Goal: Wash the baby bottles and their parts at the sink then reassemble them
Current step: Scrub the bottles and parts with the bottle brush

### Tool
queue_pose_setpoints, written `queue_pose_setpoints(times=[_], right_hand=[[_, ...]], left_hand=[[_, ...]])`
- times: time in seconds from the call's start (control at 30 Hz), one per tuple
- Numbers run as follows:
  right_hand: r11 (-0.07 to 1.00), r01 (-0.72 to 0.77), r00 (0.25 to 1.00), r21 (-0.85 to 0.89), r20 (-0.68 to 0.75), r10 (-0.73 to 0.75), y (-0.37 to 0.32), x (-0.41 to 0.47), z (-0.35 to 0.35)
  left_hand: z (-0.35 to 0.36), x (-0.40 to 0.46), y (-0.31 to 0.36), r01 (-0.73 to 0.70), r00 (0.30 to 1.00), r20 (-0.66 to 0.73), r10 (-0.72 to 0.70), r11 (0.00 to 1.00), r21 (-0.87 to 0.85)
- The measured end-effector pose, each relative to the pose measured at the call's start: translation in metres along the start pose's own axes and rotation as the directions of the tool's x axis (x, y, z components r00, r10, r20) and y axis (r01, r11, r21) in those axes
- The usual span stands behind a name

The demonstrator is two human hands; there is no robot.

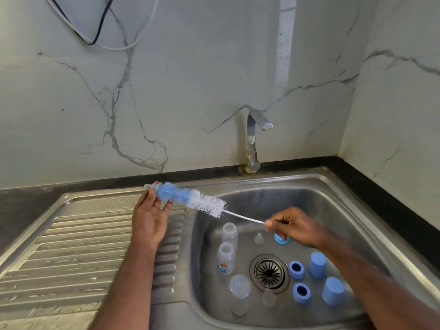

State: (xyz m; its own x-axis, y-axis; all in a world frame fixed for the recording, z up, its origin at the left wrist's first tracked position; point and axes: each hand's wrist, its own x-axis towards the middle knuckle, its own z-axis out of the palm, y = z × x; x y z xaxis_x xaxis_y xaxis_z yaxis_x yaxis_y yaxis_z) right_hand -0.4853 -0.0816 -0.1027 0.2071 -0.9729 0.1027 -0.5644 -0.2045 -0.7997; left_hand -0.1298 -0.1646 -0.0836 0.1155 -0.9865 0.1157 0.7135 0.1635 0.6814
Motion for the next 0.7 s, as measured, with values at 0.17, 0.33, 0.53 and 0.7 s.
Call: queue_pose_setpoints(times=[0.17,0.33,0.53,0.7], right_hand=[[0.978,-0.089,0.988,0.186,0.143,0.062,0.004,-0.003,-0.005],[0.978,-0.019,0.999,0.209,-0.035,0.027,0.002,-0.008,-0.007],[0.999,0.03,0.996,0.02,-0.09,-0.028,-0.012,-0.003,0.006],[0.995,0.023,0.985,-0.093,-0.167,-0.038,-0.013,0.0,0.009]], left_hand=[[-0.01,0.007,0.002,-0.004,0.998,-0.061,0.002,0.999,-0.034],[0.001,-0.002,-0.009,0.015,1.0,-0.005,-0.014,0.964,0.264],[0.028,-0.016,-0.046,-0.003,0.971,0.215,-0.1,0.901,0.433],[0.041,-0.025,-0.067,-0.017,0.935,0.321,-0.153,0.883,0.47]])
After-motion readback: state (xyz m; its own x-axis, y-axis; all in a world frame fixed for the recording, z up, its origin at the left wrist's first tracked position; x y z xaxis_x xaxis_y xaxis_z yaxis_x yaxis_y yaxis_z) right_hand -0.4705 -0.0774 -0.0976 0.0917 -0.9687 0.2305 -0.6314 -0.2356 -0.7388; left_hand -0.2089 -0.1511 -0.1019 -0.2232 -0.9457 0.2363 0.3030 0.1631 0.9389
